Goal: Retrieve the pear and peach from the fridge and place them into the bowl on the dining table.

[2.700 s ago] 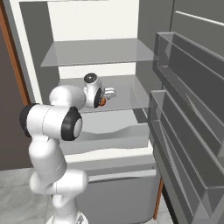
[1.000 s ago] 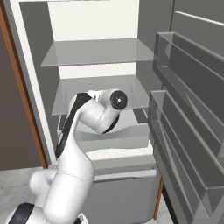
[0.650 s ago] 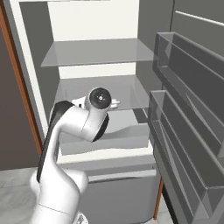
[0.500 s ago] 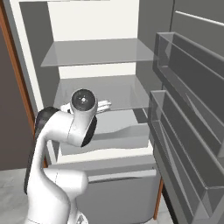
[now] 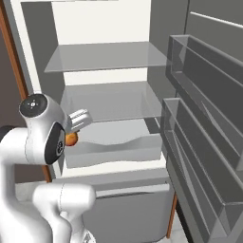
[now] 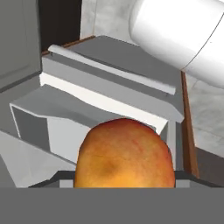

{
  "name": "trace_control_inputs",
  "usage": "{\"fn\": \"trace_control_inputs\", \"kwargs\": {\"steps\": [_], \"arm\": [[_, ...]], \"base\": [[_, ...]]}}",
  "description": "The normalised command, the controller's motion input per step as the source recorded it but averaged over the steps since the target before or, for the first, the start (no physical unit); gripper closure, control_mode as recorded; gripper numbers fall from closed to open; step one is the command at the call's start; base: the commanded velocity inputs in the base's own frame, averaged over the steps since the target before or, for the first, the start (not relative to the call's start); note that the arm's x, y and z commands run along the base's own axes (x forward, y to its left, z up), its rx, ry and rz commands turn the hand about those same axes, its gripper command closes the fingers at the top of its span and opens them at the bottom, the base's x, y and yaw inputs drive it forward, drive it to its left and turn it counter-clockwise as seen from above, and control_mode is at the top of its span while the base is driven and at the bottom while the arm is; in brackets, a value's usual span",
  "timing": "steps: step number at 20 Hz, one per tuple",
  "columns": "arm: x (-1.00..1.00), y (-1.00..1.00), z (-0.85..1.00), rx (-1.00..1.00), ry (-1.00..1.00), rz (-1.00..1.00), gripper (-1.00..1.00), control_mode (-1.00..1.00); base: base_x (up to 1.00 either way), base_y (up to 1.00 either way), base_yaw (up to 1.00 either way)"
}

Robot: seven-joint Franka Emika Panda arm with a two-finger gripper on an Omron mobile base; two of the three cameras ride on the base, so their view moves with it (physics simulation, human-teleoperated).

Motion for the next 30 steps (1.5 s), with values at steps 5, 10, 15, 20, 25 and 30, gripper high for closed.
{"fn": "trace_control_inputs", "kwargs": {"steps": [5, 10, 15, 20, 25, 30], "arm": [[0.0, 0.0, 0.0, -0.09, 0.12, 0.14, 1.0, -1.0], [0.0, 0.0, 0.0, -0.02, 0.04, 0.08, 1.0, 1.0], [0.0, 0.0, 0.0, 0.0, 0.0, 0.0, 1.0, 1.0], [0.0, 0.0, 0.0, 0.0, 0.0, 0.0, 1.0, 1.0], [0.0, 0.0, 0.0, 0.0, 0.0, 0.0, 1.0, 1.0], [0.0, 0.0, 0.0, 0.0, 0.0, 0.0, 1.0, 1.0]], "base": [[0.0, 0.0, 0.0], [-0.02, 0.0, 0.07], [-0.43, 0.0, 0.29], [-0.67, 0.0, 0.36], [-0.65, 0.0, 0.42], [-0.55, 0.02, 0.5]]}}
